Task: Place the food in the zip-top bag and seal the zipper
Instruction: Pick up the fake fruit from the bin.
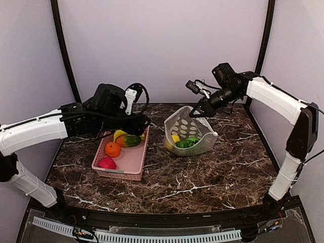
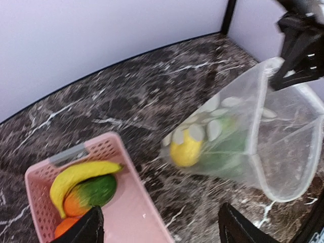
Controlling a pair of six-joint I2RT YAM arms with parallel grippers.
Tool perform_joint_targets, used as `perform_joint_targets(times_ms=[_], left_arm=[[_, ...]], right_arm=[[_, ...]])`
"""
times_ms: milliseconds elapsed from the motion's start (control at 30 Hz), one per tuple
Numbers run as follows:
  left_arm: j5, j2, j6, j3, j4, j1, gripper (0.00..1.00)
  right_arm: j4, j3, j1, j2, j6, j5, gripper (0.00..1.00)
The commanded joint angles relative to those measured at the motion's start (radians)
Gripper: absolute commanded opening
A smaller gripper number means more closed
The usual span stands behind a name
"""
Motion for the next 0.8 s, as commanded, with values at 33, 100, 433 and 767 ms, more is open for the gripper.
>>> perform_joint_targets(times_ms=[33, 100, 433, 767], left_arm=[[-0.117, -0.006, -0.232, -0.017, -0.400, 0.119, 0.75], [-0.131, 0.000, -0.262, -0.024, -0.470, 0.141, 0.78], [-0.088, 0.093, -0.296, -0.038, -0.572, 0.202, 0.89], [-0.039, 0.203, -0.253, -0.062, -0.498, 0.264, 0.82]], right_arm=[[0.012, -0.029, 0.009, -0.038, -0.012, 0.004, 0.00], [0.015, -0.035, 0.009, -0.041, -0.013, 0.004, 0.00], [0.011, -0.031, 0.008, -0.036, -0.012, -0.001, 0.00], [0.016, -0.050, 0.009, -0.048, -0.017, 0.008, 0.00]])
